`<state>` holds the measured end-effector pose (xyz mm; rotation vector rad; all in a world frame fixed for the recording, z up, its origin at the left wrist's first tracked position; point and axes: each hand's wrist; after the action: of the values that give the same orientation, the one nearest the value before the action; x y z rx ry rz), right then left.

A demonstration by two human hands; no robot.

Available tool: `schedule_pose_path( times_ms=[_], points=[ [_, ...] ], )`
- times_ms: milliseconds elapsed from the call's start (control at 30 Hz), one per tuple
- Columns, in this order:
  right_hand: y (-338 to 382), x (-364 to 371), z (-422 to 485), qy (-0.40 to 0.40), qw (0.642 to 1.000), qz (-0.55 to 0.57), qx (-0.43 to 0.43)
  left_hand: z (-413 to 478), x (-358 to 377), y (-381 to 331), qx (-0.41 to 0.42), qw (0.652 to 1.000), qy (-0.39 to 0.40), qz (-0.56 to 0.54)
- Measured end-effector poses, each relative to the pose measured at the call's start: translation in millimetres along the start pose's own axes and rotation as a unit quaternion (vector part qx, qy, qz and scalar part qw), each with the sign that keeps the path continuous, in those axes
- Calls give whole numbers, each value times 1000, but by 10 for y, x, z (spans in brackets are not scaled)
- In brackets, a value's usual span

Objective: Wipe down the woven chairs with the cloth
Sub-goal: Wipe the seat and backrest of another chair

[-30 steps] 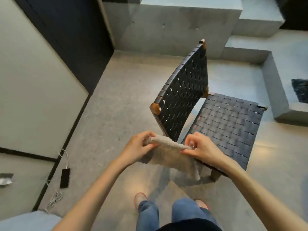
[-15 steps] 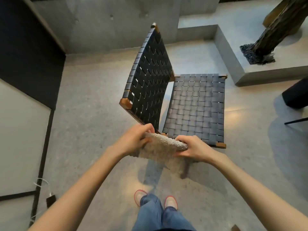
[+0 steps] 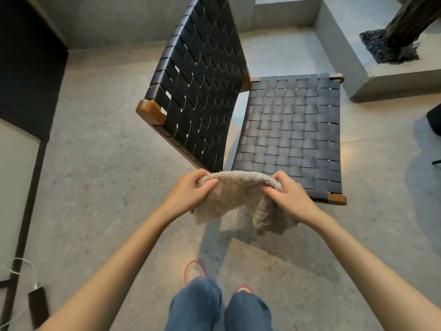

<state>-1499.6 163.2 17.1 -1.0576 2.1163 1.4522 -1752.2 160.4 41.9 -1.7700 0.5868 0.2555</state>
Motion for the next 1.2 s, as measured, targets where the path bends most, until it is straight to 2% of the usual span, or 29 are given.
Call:
schedule_pose_path(
  times_ms=[167, 267, 400, 500, 567, 633, 700, 800, 900, 967, 1067, 1100, 1200],
  points=[
    [-334, 686, 713, -87, 995, 42, 9, 520, 425, 799, 23, 993, -67, -98],
    [-491, 1011, 1078, -80, 985, 150, 26, 808, 642, 1166, 61, 987, -54, -139],
    [-563, 1303, 1445, -54, 931, 360, 31, 1179, 865, 1491, 128, 974, -43, -181],
    [-549, 1422, 1651, -19, 888, 459, -25, 1410, 952, 1625, 193, 967, -48, -161],
    [-559, 1511, 1747, -21, 883, 464, -65, 1488, 1022, 1686, 239, 962, -19, -128],
    [-563, 1555, 1838, -70, 893, 438, -80, 1529, 1048, 1703, 243, 963, 30, -112],
    [-607, 1642, 1939, -113, 882, 449, -91, 1512, 1059, 1790, 251, 963, 26, -92],
    [-578, 1681, 2038, -161, 858, 476, -104, 1410, 915, 1914, 312, 943, -114, -13],
    [-392, 1626, 2082, -216, 847, 455, -168, 1320, 696, 1991, 367, 879, -293, 89],
    [-147, 1630, 2117, -216, 858, 405, -230, 1326, 559, 2007, 379, 834, -390, 93],
    [252, 1881, 2213, -139, 907, 286, -274, 1411, 435, 2001, 361, 804, -467, 73],
    [334, 1988, 2261, -130, 910, 284, -274, 1458, 409, 2004, 350, 801, -481, 62],
    [365, 2150, 2448, -169, 900, 310, -255, 1635, 365, 2008, 330, 794, -510, 24]
  ],
)
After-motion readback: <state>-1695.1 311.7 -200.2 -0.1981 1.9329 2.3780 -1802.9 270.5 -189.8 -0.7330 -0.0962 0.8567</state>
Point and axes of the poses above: each hand's wrist, its own z-axis towards the middle knuckle, its own x-axis out of the palm, y = z × x, and after that the axes turned 7 degrees about -z, right-handed
